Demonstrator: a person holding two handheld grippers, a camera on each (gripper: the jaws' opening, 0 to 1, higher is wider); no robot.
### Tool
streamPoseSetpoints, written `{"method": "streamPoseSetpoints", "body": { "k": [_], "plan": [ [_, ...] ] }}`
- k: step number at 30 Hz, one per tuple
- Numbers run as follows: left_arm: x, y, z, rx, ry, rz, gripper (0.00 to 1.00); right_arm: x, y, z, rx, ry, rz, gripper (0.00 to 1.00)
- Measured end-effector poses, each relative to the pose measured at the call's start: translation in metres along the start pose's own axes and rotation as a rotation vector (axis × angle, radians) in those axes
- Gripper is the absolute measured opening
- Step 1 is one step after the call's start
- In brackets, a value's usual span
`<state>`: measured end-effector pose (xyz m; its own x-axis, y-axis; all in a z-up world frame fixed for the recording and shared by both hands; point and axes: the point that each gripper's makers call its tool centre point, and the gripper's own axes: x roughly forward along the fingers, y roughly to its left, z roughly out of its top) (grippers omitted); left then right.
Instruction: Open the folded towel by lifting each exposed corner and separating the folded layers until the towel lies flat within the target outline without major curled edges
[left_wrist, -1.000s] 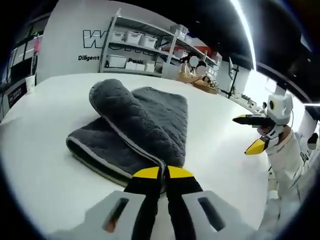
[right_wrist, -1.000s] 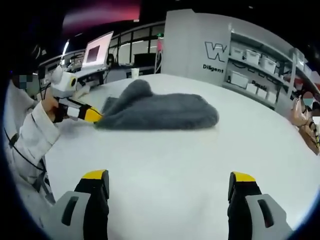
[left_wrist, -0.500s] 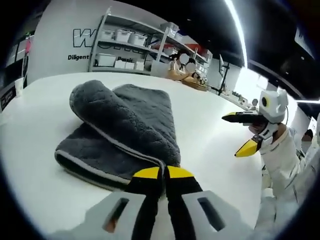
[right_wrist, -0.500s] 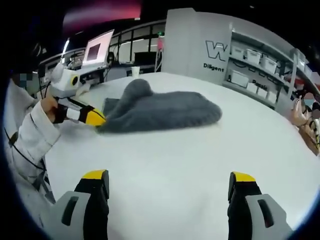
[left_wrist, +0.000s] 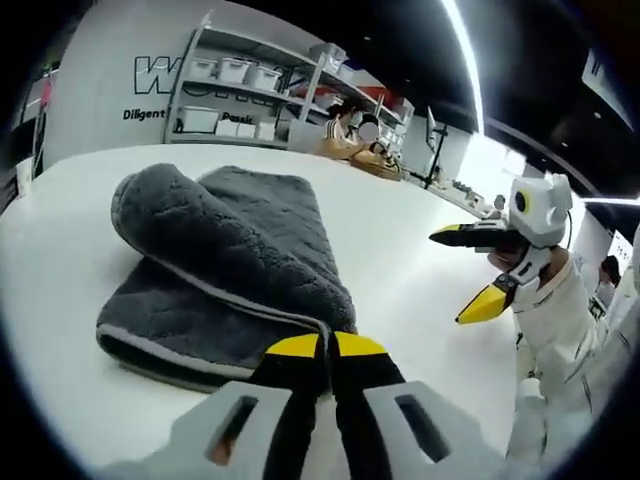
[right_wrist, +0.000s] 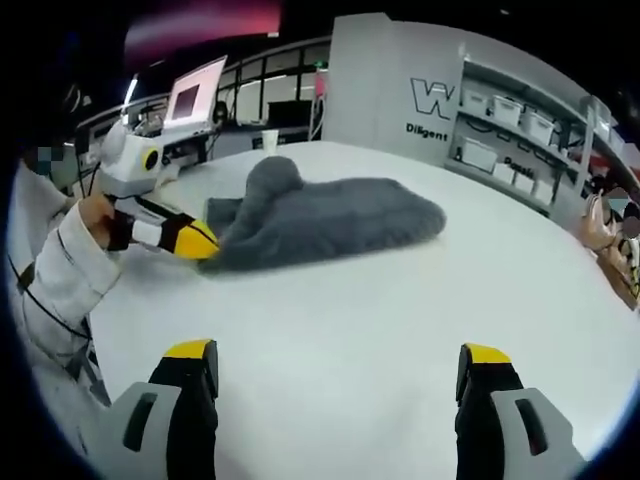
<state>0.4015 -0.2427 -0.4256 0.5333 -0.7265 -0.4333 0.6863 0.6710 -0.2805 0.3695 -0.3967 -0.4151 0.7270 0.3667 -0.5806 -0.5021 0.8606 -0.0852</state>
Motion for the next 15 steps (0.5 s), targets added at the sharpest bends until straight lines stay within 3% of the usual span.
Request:
{"method": "streamPoseSetpoints", "body": {
  "k": [15],
  "plan": [
    [0.011, -0.013, 0.001, 0.006, 0.006, -0.033, 0.03, 0.001, -0.001, -0.002, -0.005, 0.013, 0.001, 0.98]
  ]
}}
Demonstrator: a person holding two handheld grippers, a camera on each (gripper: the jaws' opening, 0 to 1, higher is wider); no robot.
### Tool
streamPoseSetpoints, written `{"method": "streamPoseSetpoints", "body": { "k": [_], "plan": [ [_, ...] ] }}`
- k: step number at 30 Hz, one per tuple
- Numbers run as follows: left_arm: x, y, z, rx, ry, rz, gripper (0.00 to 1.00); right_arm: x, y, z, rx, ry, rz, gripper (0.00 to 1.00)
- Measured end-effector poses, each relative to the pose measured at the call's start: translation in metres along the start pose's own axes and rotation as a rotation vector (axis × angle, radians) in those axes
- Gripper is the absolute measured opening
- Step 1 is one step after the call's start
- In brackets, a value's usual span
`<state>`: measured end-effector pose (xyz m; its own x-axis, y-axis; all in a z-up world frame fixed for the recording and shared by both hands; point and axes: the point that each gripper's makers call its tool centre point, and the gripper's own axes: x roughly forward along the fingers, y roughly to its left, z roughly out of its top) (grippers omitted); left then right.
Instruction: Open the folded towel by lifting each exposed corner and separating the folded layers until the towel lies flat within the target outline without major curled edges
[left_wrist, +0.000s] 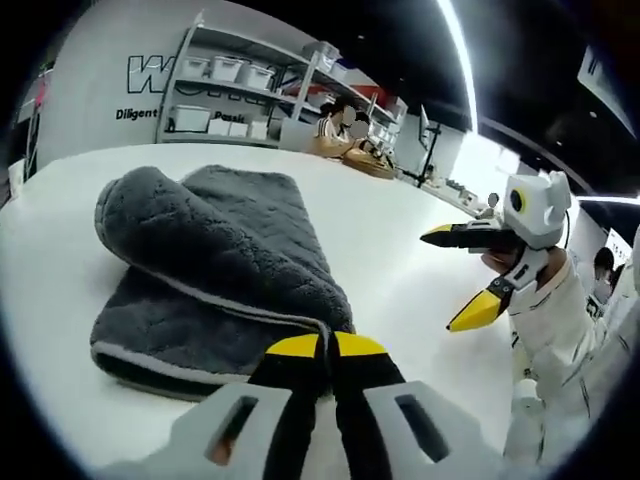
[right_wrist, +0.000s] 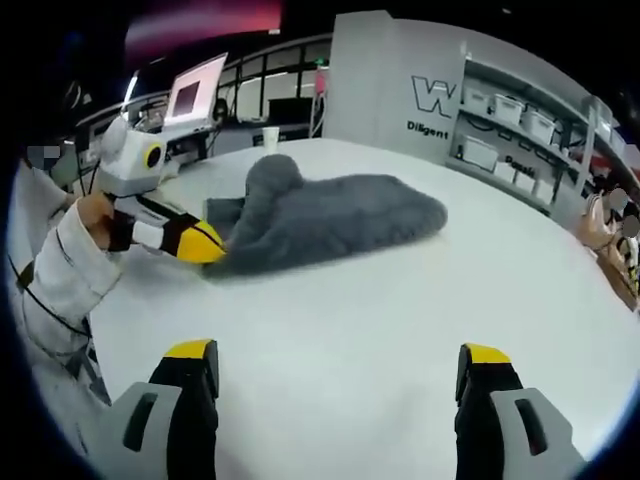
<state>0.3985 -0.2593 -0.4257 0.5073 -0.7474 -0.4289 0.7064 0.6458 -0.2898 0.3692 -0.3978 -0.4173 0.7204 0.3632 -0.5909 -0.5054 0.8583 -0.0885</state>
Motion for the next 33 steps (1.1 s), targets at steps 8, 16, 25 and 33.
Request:
{"method": "streamPoseSetpoints", "body": {
  "k": [8, 16, 25, 33],
  "plan": [
    [0.0, -0.002, 0.002, -0.013, -0.011, -0.014, 0.04, -0.001, -0.002, 0.0, -0.002, 0.001, -0.007, 0.98],
    [-0.008, -0.004, 0.007, -0.023, -0.026, -0.007, 0.09, -0.001, -0.001, 0.0, -0.005, 0.005, -0.005, 0.98],
    [-0.036, 0.005, 0.027, -0.048, -0.105, 0.059, 0.3, 0.0, -0.002, 0.002, -0.005, 0.005, -0.007, 0.98],
    [-0.063, 0.018, 0.037, -0.062, -0.143, 0.114, 0.51, 0.003, 0.008, 0.008, -0.014, -0.006, 0.013, 0.97]
  ]
}}
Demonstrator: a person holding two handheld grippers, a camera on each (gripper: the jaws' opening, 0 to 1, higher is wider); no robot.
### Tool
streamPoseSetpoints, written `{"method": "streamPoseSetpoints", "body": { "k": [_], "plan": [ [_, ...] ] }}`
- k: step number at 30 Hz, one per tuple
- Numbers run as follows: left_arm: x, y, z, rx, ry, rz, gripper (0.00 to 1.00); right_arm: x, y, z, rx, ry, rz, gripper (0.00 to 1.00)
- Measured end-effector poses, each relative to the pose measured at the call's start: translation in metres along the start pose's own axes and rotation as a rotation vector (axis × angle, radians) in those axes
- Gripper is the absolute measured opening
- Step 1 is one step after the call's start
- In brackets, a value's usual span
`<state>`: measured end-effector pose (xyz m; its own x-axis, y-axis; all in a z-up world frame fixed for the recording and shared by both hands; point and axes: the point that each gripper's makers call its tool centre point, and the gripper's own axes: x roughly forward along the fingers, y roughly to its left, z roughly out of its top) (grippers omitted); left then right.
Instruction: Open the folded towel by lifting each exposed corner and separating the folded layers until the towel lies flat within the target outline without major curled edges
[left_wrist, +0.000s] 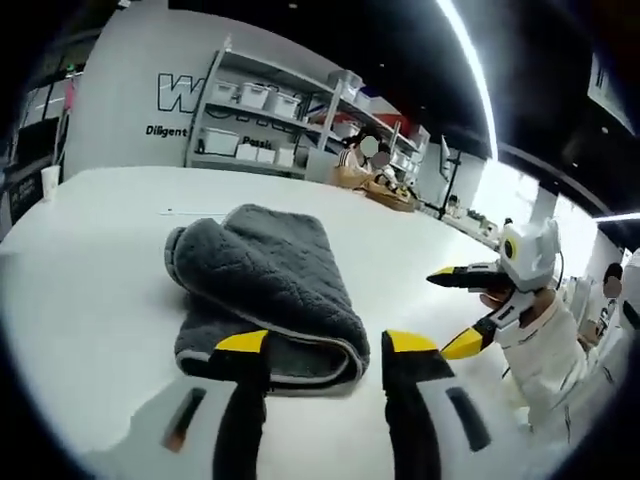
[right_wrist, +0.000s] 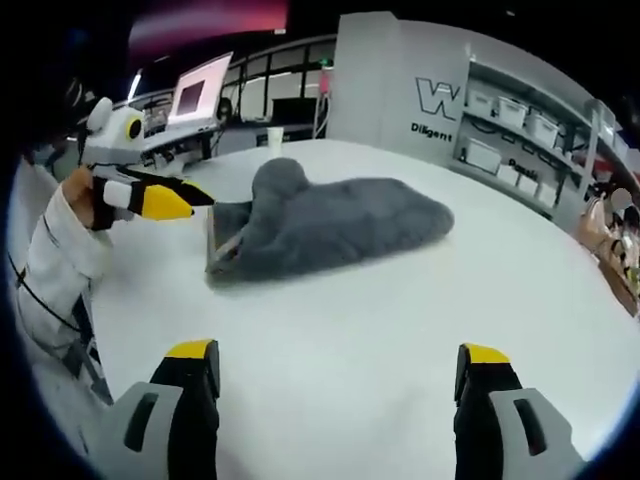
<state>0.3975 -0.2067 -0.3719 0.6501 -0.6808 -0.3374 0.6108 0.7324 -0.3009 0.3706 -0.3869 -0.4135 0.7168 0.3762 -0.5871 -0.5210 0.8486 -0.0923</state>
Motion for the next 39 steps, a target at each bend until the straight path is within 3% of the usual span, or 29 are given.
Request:
{"method": "streamPoseSetpoints", "body": {
  "k": [4, 8, 10, 12, 17, 22, 25, 27, 28, 33, 36, 39],
  "plan": [
    [-0.014, 0.015, -0.005, 0.022, 0.042, 0.072, 0.69, 0.002, 0.005, 0.003, 0.006, -0.011, 0.008, 0.96],
    [-0.028, 0.025, -0.004, -0.003, 0.027, 0.101, 0.74, 0.004, 0.014, 0.01, 0.057, -0.043, 0.031, 0.92],
    [-0.035, 0.033, -0.005, -0.051, 0.022, 0.138, 0.85, 0.005, 0.02, 0.015, 0.079, -0.072, 0.04, 0.91],
    [-0.039, 0.038, -0.007, -0.036, 0.032, 0.158, 0.93, 0.005, 0.025, 0.021, 0.09, -0.092, 0.046, 0.9],
    [-0.05, 0.046, -0.007, -0.056, 0.013, 0.18, 0.94, 0.007, 0.032, 0.039, 0.149, -0.174, 0.04, 0.91],
    [-0.055, 0.047, -0.01, -0.052, 0.015, 0.185, 0.99, 0.012, 0.047, 0.05, 0.153, -0.203, 0.054, 0.89],
    [-0.058, 0.048, -0.012, -0.054, 0.015, 0.191, 0.99, 0.012, 0.062, 0.071, 0.177, -0.295, 0.104, 0.84],
    [-0.06, 0.048, -0.013, -0.06, 0.013, 0.189, 0.99, 0.013, 0.07, 0.078, 0.193, -0.318, 0.133, 0.82],
    [-0.061, 0.048, -0.014, -0.061, 0.012, 0.188, 0.99, 0.013, 0.071, 0.078, 0.19, -0.316, 0.13, 0.8],
    [-0.064, 0.048, -0.015, -0.064, 0.01, 0.189, 0.99, 0.02, 0.087, 0.087, 0.097, -0.324, 0.131, 0.49],
    [-0.065, 0.048, -0.016, -0.067, 0.009, 0.189, 0.99, 0.027, 0.101, 0.084, 0.077, -0.294, 0.172, 0.47],
    [-0.066, 0.048, -0.013, -0.066, 0.0, 0.187, 0.98, 0.035, 0.109, 0.08, 0.058, -0.28, 0.183, 0.35]
  ]
}}
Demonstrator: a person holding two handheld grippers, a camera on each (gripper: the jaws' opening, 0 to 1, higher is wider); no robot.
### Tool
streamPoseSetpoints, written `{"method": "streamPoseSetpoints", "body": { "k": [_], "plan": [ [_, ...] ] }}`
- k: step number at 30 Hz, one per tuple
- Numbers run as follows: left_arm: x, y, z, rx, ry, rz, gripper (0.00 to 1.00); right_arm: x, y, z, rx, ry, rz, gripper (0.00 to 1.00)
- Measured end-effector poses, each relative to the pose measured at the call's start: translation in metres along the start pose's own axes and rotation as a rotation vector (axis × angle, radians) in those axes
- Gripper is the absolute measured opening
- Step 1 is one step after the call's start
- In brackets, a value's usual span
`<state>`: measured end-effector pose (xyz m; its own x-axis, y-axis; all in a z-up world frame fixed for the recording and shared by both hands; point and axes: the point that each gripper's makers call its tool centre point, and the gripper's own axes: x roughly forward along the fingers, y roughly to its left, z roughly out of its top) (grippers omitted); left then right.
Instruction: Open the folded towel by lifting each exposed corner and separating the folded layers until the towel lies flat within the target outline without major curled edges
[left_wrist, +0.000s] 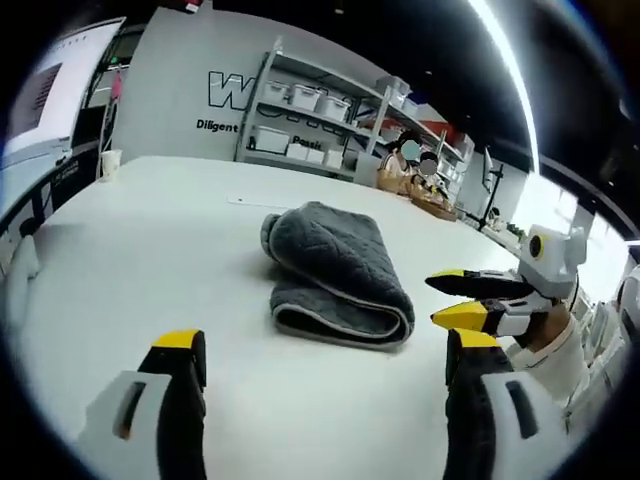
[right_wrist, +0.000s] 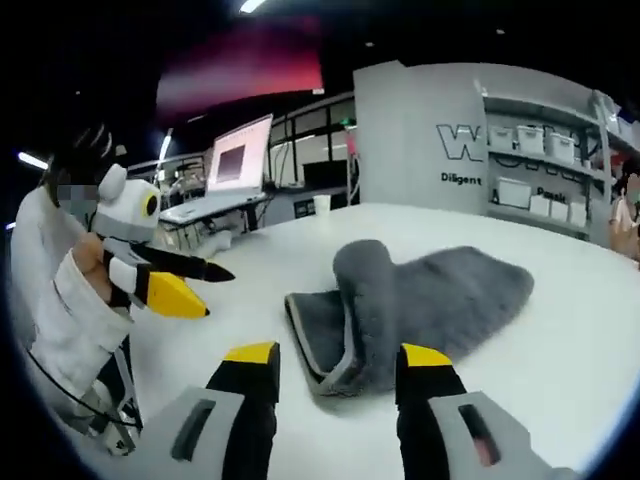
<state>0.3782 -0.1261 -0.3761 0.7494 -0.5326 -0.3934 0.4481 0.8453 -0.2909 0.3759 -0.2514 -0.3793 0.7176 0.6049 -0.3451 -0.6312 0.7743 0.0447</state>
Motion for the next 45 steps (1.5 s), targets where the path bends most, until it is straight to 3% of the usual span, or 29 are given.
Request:
{"method": "streamPoseSetpoints", "body": {
  "k": [3, 6, 10, 25, 38, 45],
  "plan": [
    [-0.001, 0.0, 0.002, -0.001, -0.006, -0.001, 0.99, 0.004, 0.002, -0.002, -0.004, 0.007, 0.004, 0.31],
    [-0.001, -0.002, 0.0, 0.003, 0.007, -0.012, 0.99, 0.012, 0.002, -0.013, -0.02, 0.061, 0.01, 0.31],
    [0.0, -0.005, -0.004, 0.015, 0.023, -0.023, 0.99, 0.016, 0.0, -0.015, 0.005, 0.05, 0.018, 0.21],
    [0.002, -0.011, -0.007, 0.032, 0.042, -0.042, 0.98, 0.028, -0.01, -0.033, 0.037, 0.097, -0.038, 0.1],
    [0.003, -0.011, -0.013, 0.029, 0.06, -0.045, 0.97, 0.031, -0.009, -0.038, -0.058, 0.127, -0.044, 0.0],
    [0.003, -0.01, -0.011, 0.027, 0.053, -0.043, 0.97, 0.025, -0.01, -0.039, -0.135, 0.138, -0.073, 0.0]
  ]
}}
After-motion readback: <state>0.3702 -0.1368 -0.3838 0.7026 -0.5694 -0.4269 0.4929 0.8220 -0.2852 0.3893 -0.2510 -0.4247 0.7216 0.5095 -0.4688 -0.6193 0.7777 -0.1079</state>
